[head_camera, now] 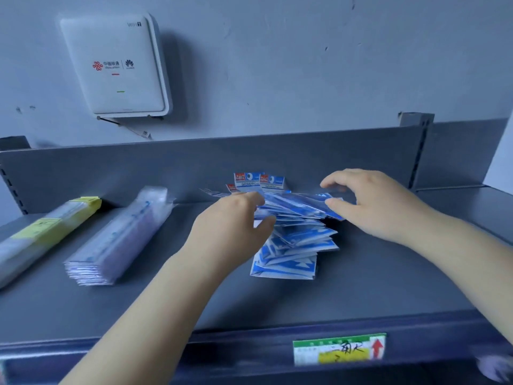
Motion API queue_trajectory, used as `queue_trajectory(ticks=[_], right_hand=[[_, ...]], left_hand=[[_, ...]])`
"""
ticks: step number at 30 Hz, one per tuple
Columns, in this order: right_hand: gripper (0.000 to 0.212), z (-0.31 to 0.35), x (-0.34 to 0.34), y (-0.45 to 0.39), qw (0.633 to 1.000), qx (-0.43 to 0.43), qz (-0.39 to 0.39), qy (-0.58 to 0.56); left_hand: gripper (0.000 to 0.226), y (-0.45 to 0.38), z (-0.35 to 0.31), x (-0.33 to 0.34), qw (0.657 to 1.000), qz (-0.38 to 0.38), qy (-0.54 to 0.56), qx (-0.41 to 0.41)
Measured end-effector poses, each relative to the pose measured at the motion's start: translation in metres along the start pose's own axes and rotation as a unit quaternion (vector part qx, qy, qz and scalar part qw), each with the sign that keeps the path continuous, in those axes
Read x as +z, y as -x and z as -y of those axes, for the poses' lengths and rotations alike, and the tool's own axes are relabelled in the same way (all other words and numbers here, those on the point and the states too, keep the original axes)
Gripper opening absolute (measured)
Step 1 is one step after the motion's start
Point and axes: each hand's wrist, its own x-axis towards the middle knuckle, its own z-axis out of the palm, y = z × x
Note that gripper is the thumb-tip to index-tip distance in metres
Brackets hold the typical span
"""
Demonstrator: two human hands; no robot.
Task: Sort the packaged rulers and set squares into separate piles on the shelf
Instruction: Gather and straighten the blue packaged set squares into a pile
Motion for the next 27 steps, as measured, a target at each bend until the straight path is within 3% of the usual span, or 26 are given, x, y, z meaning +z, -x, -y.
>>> queue_trajectory(ticks=[4, 10, 13, 16, 20, 25, 27], right_hand=[[0.030, -0.023, -0.003, -0.011, 0.999, 0.022, 0.037, -0.031], [0.040, -0.027, 0.005, -0.039, 0.989, 0.043, 0.136, -0.045], [0.046, -0.030, 0.015, -0.051, 0.986, 0.057, 0.146, -0.047], [0.048, -0.041, 0.029, -0.052, 0.980, 0.076, 0.168, -0.076], [0.047, -0.051, 0.039, -0.047, 0.966, 0.074, 0.224, -0.107], [0.041, -0.060, 0.046, -0.057, 0.970, 0.088, 0.140, -0.178], [0.050, -0.065, 0.051, -0.059, 0.975, 0.101, 0.145, -0.134]], left_hand=[[0.036, -0.016, -0.012, 0.005, 0.997, 0.006, 0.017, -0.080], [0.035, -0.041, -0.011, 0.013, 0.977, 0.095, -0.016, -0.190], [0.043, -0.053, -0.005, 0.019, 0.966, 0.122, 0.057, -0.219], [0.042, -0.054, 0.001, 0.029, 0.942, 0.122, 0.227, -0.215], [0.022, -0.053, 0.008, 0.037, 0.901, 0.109, 0.372, -0.196], [0.033, -0.059, 0.013, 0.042, 0.891, 0.129, 0.391, -0.194], [0.056, -0.062, 0.016, 0.044, 0.893, 0.138, 0.381, -0.194]])
